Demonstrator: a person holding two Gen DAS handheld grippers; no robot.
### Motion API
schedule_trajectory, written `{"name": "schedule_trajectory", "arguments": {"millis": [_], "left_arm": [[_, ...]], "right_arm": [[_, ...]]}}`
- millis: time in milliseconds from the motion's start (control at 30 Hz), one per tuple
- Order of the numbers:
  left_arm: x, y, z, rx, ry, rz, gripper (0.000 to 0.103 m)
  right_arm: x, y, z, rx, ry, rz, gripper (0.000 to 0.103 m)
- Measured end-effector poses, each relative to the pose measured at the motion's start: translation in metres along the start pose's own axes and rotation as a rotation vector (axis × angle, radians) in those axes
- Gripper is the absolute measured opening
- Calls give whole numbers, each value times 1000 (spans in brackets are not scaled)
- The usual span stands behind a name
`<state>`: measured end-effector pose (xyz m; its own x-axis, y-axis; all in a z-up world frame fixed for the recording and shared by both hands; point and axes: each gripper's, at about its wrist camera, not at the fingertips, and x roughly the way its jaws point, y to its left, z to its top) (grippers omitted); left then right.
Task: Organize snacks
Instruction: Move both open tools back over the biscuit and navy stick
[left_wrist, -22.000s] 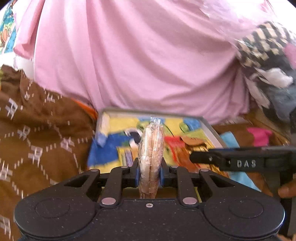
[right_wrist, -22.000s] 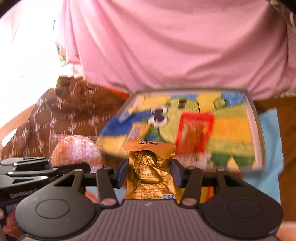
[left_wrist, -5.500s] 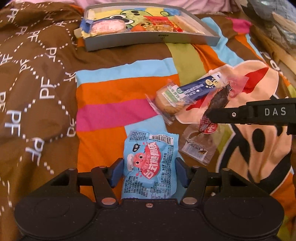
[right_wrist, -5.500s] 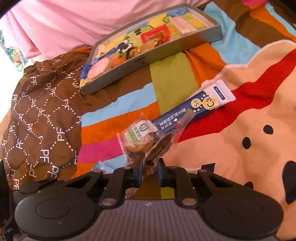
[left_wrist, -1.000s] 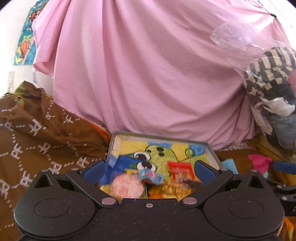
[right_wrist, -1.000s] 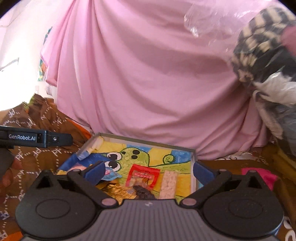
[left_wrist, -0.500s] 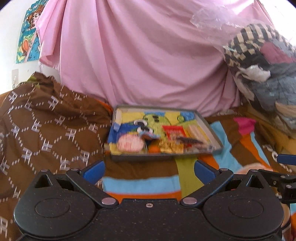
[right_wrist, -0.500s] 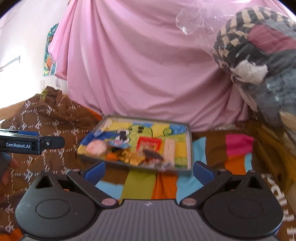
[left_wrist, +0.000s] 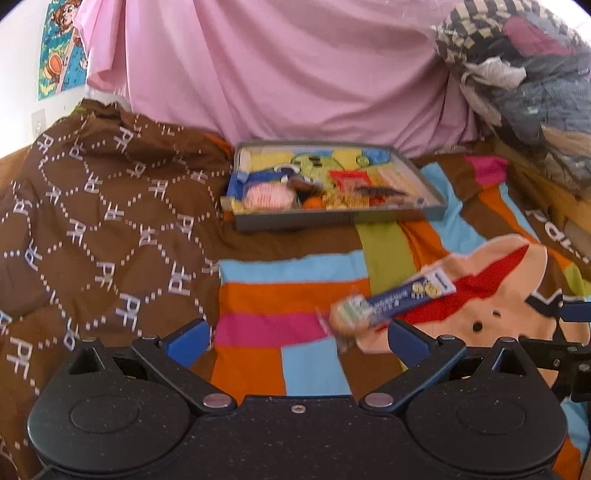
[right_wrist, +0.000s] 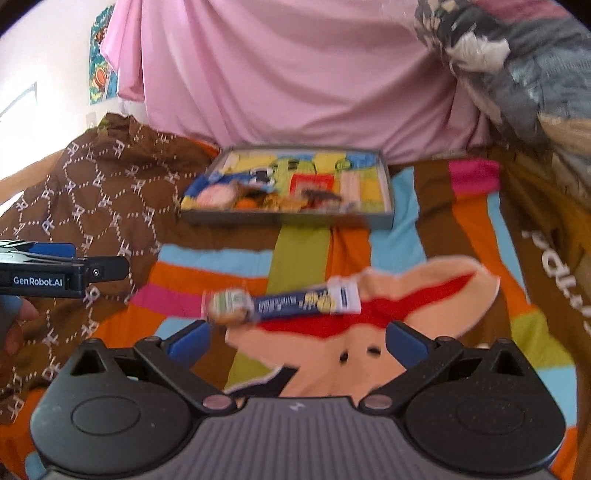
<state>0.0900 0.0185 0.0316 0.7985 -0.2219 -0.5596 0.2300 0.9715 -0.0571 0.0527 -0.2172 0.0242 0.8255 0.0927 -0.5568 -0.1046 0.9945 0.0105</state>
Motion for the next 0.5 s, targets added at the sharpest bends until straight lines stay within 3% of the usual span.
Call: {"name": "schedule_trajectory", "arguments": {"millis": [233, 500], "left_arm": [[5, 1, -17, 12, 62, 7, 102], [22, 0, -26, 37, 114, 5, 102]], "right_arm": [[7, 2, -18, 26, 91, 18, 103], [28, 8, -21, -44, 170, 53, 103]]}}
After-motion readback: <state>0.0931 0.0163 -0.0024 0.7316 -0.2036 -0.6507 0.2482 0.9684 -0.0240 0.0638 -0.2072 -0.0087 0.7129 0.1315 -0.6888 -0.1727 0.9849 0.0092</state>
